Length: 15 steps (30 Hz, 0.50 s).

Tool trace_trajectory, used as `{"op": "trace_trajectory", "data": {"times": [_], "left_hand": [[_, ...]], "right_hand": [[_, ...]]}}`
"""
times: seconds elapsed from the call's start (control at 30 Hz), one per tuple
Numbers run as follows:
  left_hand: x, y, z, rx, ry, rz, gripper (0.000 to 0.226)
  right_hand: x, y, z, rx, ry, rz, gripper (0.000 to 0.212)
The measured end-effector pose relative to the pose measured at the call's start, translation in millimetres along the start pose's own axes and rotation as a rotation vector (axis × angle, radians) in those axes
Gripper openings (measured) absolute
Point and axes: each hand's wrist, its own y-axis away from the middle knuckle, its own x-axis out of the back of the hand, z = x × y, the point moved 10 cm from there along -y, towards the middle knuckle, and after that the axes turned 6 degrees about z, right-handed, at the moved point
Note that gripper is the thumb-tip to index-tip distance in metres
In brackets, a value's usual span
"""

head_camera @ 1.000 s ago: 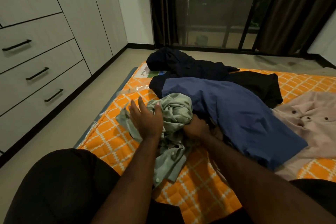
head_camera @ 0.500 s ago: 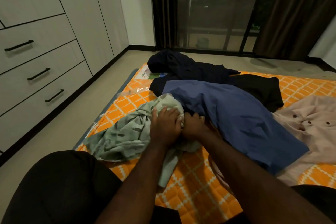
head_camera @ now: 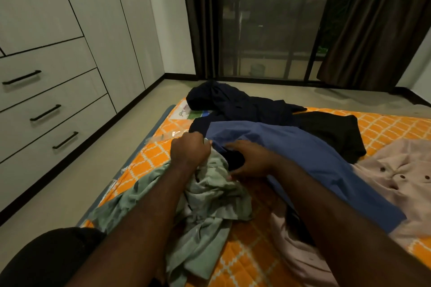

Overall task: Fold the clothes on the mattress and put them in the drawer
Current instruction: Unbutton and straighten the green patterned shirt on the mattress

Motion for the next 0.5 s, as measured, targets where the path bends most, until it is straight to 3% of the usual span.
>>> {"op": "trace_trajectory", "data": {"times": [0.07,0.13,0.17,0.23,0.3,0.4,0.5], "left_hand": [[0,-23,-1,0.063,0.233,0.065,0.032],[-13,-49,2,0.148,0.38,0.057,0.032],[-25,-60,1,0.225,0.416,0.007,0.045],[-59,-77,-4,0.394,0.43,-0.147,0.082],[-87,-88,-4,0.445,0.39,-0.245,0.107],[-121,-93,1,0.359,0.275,-0.344,0.129],[-153,-92,2,0.34,0.264,-0.397,0.148]], "right_hand": [[42,-14,-4,0.021,0.065,0.3,0.077],[70,-25,-11,0.029,0.301,0.514,0.084],[72,-35,-13,0.003,0.376,0.494,0.094],[54,-63,2,-0.082,0.421,0.287,0.117],[24,-84,33,-0.184,0.367,0.107,0.13],[-13,-87,83,-0.32,0.208,0.101,0.127],[-38,-79,110,-0.359,0.25,0.131,0.109]]}}
